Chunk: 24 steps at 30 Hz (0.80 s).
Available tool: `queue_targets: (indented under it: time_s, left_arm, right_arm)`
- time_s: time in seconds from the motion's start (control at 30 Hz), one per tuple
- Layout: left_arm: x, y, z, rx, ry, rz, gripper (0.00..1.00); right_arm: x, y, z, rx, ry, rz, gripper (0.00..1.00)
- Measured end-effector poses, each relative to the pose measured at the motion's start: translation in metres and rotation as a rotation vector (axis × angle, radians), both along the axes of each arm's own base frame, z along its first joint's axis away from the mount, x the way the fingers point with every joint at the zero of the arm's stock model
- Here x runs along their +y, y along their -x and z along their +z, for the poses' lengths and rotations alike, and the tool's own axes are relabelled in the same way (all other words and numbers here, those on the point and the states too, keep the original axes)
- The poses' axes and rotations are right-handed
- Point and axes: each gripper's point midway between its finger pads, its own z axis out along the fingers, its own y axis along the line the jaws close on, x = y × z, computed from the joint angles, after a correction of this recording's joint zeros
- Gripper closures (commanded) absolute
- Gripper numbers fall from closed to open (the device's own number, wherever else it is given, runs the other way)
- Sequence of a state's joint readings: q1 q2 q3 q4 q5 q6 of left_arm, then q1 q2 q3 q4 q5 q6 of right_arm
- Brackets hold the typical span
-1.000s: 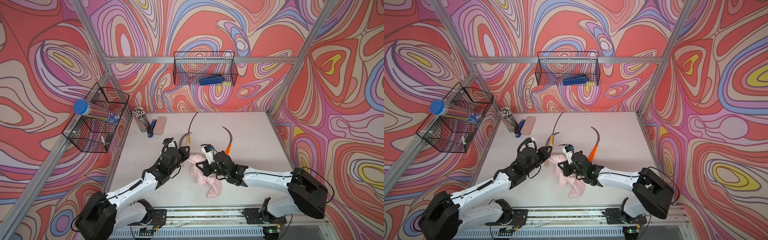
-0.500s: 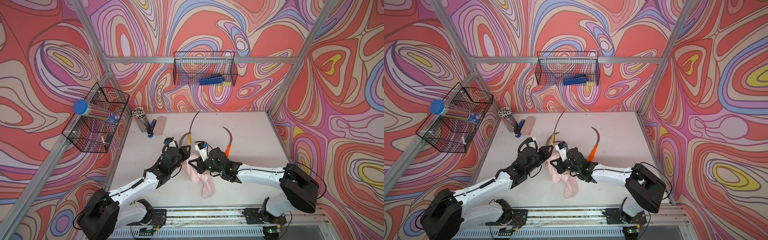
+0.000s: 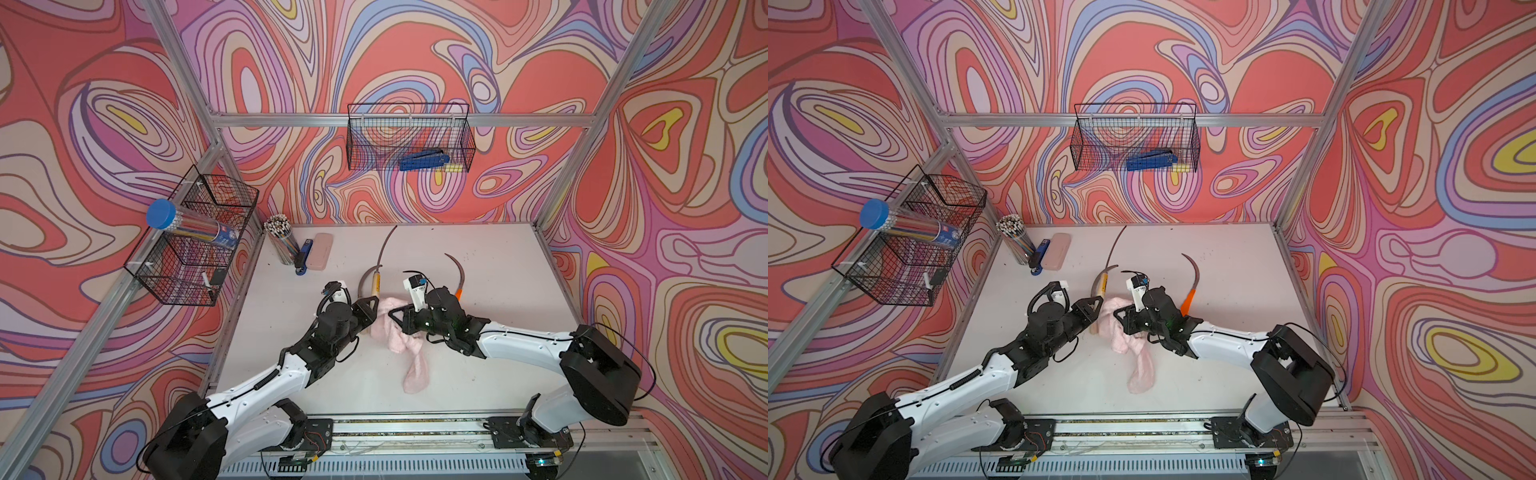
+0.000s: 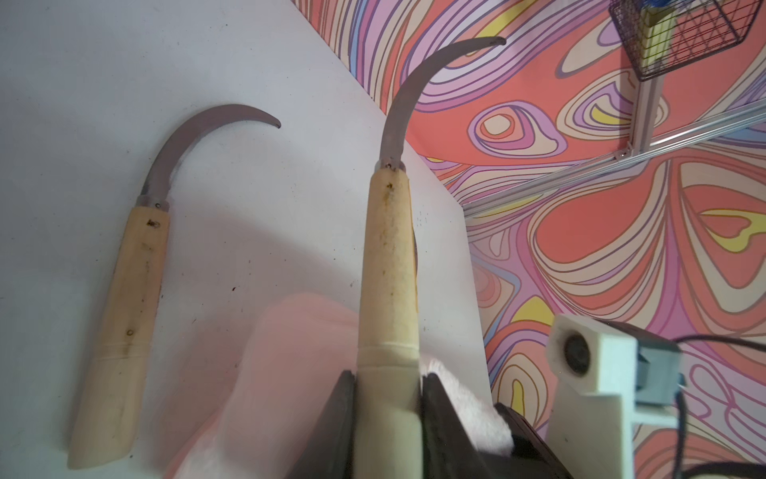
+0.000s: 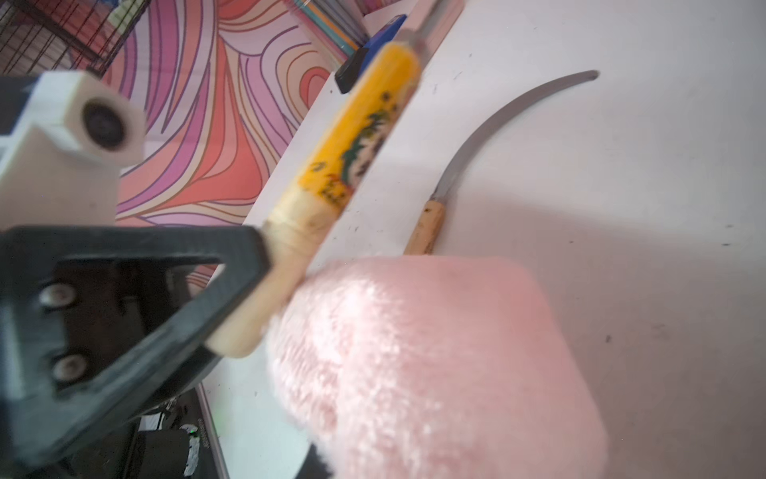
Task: Wipe small sickles with rags
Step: Wipe the small sickle.
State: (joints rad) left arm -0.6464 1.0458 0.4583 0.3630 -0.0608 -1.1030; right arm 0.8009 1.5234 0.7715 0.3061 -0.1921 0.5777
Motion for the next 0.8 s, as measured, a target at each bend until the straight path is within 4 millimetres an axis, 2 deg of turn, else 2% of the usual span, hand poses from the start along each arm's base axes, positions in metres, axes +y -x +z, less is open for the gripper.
queue_targets:
  time_s: [0.1,0.23,0.37,0.63,0.8]
  left_arm:
    - [0.0,0.0,0.0,0.002,-0.001,0.0,1.0]
    - [0.0,0.0,-0.005,0.015,-0.011,0.0,1.0]
    - [0.0,0.0,-0.008,0.02,-0.018,0.001,1.0]
    - [0.0,0.0,-0.009,0.022,-0.018,-0.005,1.0]
    - [-0.004,0.005,-0.01,0.027,-0.01,-0.036,1.0]
  right_arm:
    - [0.006,0.007,0.001,-0.006,0.001,0.02,1.0]
    - [0.037,0.04,0.006,-0.022,0.008,0.119,1.0]
    - [0.055,0.053,0.009,-0.03,0.005,0.167,1.0]
    - [0.045,0.041,0.001,-0.031,0.047,0.12,1.0]
    - [0.004,-0.003,0.002,-0.012,0.033,0.006,1.0]
